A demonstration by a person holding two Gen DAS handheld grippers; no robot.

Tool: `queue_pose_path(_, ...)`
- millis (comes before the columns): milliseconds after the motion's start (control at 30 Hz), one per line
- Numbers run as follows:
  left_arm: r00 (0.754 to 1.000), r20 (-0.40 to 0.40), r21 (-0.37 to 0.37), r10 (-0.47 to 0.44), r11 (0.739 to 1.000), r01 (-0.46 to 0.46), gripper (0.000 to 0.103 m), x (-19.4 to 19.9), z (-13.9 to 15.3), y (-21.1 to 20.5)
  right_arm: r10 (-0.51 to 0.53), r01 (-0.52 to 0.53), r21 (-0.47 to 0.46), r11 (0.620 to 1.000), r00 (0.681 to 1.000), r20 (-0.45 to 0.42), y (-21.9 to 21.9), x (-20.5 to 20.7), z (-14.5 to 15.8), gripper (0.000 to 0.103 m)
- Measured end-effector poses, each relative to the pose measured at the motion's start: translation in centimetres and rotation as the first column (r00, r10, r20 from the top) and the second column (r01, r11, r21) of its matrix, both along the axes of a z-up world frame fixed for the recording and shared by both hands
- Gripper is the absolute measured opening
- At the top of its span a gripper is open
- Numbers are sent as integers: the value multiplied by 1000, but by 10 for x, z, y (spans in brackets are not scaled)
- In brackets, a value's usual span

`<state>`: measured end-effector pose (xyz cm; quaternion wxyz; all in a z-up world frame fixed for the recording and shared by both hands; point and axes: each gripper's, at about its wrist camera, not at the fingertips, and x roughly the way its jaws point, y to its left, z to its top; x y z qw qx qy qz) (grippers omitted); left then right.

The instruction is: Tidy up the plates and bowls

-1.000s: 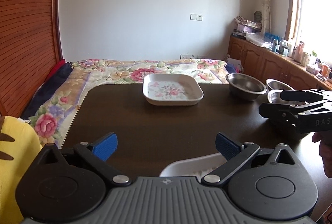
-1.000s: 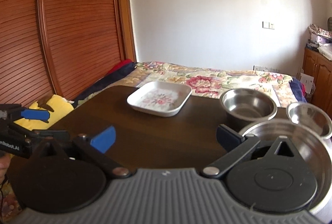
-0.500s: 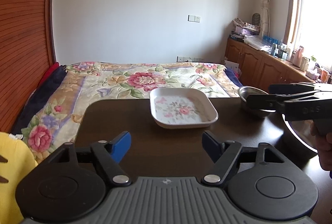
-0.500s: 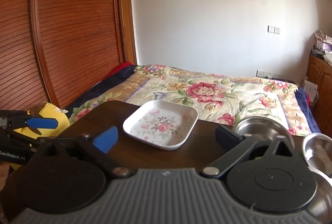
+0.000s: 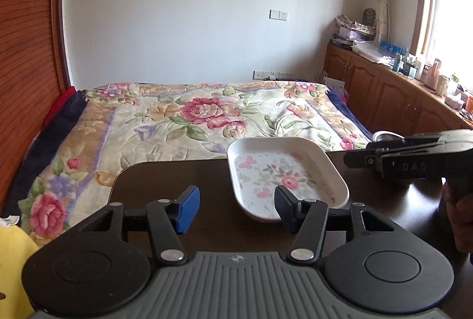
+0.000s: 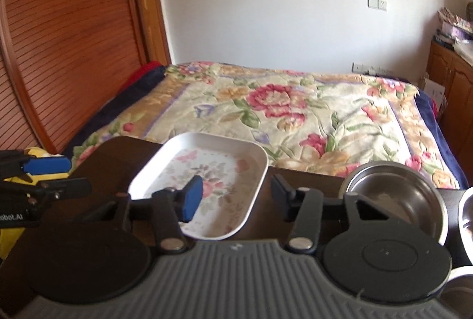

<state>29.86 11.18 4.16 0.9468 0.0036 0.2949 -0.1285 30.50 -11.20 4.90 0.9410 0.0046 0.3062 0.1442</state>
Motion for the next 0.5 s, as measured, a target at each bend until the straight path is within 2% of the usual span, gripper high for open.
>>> queue_pose_path(133, 999, -31, -27, -14, 1000, 13, 53, 19, -3, -1, -22, 22, 11, 1000, 999, -46, 0, 12, -9, 45)
queue_pose_path(300, 997, -70, -46, -10, 999, 7, 44, 41, -13, -5, -49, 50, 7, 999, 995, -90, 1, 23, -20, 43)
queue_pose_path(500, 994, -113, -59, -10, 998, 4, 39, 60, -24, -9, -67, 69, 15, 998, 989, -129, -1, 31, -29, 41)
